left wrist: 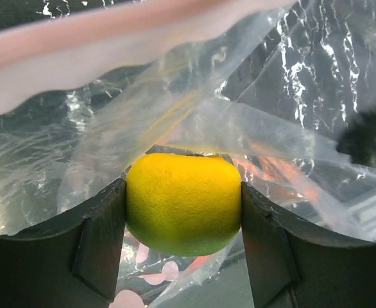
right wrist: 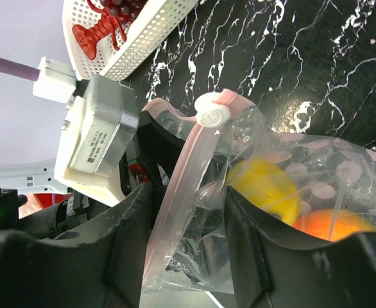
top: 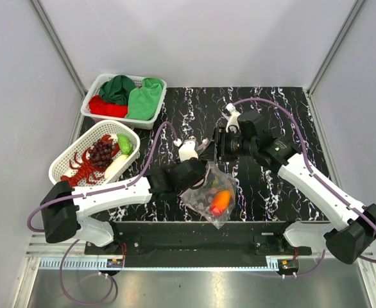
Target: Open the zip-top bag and remove the fake food
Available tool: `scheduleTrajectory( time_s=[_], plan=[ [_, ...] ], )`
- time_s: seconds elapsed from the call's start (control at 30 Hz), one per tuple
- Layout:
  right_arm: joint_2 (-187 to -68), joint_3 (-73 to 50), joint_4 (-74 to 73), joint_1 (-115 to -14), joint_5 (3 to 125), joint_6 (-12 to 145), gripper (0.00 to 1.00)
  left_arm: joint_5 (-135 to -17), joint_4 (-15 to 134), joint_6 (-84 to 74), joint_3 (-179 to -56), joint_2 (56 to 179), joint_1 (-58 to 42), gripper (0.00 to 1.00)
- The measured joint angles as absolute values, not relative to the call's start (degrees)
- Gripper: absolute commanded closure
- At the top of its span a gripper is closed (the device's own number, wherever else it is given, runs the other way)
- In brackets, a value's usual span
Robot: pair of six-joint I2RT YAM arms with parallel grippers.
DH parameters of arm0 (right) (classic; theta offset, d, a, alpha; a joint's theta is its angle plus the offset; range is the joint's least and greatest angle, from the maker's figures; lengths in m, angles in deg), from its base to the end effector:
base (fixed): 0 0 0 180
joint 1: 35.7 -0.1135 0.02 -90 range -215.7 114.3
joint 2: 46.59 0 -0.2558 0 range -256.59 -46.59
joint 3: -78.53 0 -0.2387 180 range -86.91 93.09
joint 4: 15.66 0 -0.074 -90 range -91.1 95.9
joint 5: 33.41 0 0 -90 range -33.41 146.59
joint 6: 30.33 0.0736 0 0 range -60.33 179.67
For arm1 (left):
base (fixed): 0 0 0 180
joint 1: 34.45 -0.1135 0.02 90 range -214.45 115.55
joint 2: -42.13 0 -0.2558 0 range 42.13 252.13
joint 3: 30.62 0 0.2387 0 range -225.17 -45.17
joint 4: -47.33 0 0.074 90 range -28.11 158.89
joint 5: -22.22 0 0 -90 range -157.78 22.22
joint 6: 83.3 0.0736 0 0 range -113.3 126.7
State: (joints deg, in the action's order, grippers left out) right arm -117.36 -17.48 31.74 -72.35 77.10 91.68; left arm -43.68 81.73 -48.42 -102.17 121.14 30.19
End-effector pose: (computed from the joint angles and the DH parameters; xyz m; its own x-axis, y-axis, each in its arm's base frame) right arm 0.2144 0.1916 0.3293 -0.8018 0.0222 -0.5972 -0.4324 0.6682 0.6054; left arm 0.1612 -0.2700 0.2394 -0.7333 -0.2013 -0.6494 0.1628 0.8754 -0.4552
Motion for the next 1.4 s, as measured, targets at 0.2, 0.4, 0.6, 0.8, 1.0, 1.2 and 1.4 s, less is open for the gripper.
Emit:
scheduleTrajectory(
  time_s=[0.2, 0.4, 0.6, 0.8, 1.0, 1.2, 1.4],
  plan=[
    [-115.3, -18.0, 32.5, -72.4, 76.6, 90.8, 0.27, -41.6, 83.2, -48.9, -102.4, 121.1, 30.3, 1.00],
    [-113.3, -19.6, 32.8, -72.4, 77.9, 91.1, 0.41, -40.3, 84.4, -48.9, -103.0, 121.1, 30.2, 1.00],
    [-112.5, -22.3, 32.4, -72.4, 81.7, 92.1, 0.88, -39.9, 85.2, -48.8, -103.8, 121.2, 30.2, 1.00],
    [-112.2, -22.6, 31.8, -72.4, 83.2, 92.4, 1.00, -38.8, 87.0, -47.3, -104.1, 121.2, 29.9, 1.00],
    [-111.7, -22.6, 33.5, -72.4, 82.5, 89.2, 1.00, -38.9, 87.9, -39.9, -104.4, 115.5, 28.6, 1.00],
    [-111.7, -23.1, 35.5, -72.4, 80.7, 86.4, 1.00, -41.1, 85.6, -28.5, -105.5, 107.1, 28.1, 1.00],
    [-112.5, -23.0, 37.5, -72.4, 75.5, 83.9, 1.00, -43.2, 84.2, -22.5, -105.6, 98.4, 27.2, 1.00]
  ],
)
